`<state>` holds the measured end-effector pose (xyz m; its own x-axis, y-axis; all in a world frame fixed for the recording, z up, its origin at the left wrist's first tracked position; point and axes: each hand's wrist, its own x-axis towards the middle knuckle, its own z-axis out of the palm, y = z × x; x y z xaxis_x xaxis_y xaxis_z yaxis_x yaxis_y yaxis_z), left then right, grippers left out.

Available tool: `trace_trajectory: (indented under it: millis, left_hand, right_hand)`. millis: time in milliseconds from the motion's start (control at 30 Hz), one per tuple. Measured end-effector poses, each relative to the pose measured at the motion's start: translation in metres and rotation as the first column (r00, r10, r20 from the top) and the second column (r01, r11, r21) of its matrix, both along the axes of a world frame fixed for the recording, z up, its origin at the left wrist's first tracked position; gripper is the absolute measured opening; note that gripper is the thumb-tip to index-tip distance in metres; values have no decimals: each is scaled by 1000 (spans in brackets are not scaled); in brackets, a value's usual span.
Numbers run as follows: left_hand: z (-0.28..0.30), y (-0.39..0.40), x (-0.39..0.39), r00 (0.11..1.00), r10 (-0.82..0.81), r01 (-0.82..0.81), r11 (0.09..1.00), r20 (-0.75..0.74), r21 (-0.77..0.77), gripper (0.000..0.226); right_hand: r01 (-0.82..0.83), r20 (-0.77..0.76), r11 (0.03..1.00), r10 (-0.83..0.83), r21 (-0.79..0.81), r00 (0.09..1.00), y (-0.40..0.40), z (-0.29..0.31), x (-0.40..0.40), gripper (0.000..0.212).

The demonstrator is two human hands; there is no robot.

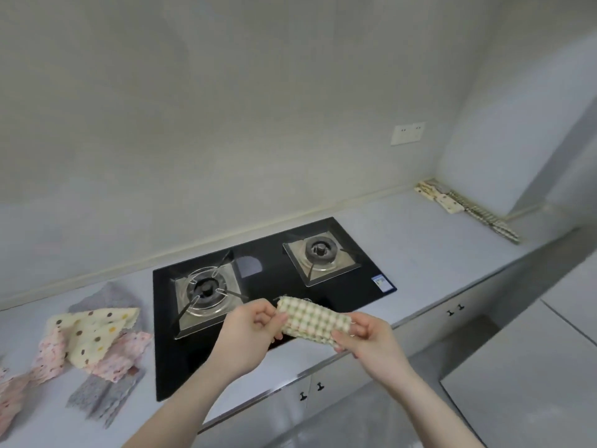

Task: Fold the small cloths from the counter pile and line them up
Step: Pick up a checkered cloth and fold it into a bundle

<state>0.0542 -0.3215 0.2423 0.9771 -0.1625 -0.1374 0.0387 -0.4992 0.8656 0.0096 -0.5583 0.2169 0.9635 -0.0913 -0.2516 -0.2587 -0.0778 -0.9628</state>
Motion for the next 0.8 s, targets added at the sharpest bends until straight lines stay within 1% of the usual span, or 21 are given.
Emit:
trace_trajectory:
  millis: [133,267,333,400,467,667,800]
  left_hand:
    - [10,-98,20,999,-30,29,999,24,45,24]
    - [16,-186,46,997,-60,56,995,45,84,26]
    - [19,-217,60,997,-67,63,993,39,104,28]
    - [21,-242,78,996,-83,79,990,35,119,29]
    - [21,-262,99,993,-109,101,984,47,149,30]
    - [-1,-310,170,979,-198,183,956,42,227,33]
    - [-13,-340,210,970,-242,229,947,32,224,40]
  right_hand:
    - [58,-15,998,-58,2,998,-98,1,12,19]
    - [51,-31,997,-53,-60,998,-187,4,36,15]
    - [68,-37,996,-70,-66,997,-218,2,48,23]
    - [84,-40,994,-86,-66,995,-243,-1,59,37]
    - [88,-44,994,-91,-72,995,-262,-1,72,43]
    - [125,-74,986,-134,-115,988,-305,-6,120,25]
    - [190,-87,973,-203,-132,975,-335,-12,152,22]
